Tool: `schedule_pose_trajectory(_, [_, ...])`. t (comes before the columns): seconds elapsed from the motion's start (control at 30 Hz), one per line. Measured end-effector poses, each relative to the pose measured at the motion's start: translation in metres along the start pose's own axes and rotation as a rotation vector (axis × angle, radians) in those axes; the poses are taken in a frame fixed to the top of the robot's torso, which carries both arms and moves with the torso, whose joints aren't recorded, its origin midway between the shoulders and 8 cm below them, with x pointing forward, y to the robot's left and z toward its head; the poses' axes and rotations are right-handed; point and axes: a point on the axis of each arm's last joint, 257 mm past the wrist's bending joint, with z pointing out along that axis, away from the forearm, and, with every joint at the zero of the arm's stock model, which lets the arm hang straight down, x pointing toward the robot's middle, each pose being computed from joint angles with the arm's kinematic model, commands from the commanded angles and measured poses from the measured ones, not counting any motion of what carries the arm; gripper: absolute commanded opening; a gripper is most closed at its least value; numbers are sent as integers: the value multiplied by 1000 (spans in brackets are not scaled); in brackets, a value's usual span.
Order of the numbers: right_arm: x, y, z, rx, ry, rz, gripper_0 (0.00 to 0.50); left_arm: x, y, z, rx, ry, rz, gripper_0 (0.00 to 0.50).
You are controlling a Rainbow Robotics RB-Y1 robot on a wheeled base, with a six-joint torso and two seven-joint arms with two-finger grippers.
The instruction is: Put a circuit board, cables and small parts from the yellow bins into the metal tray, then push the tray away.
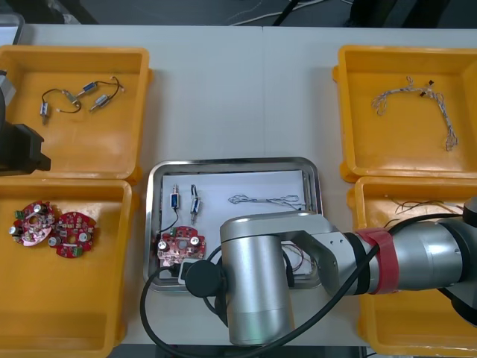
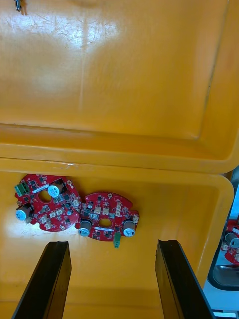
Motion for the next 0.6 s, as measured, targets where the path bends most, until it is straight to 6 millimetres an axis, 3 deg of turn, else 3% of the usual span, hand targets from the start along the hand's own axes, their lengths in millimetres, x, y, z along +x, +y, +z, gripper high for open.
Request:
schedule_pose_trajectory(0.17, [-3, 2, -1, -2, -6, -3, 419, 0, 0, 0, 0, 0, 0, 500])
schedule_pose_trajectory(0.6, [-5, 3, -1, -2, -10, -47, 415, 0, 0, 0, 0, 0, 0, 500])
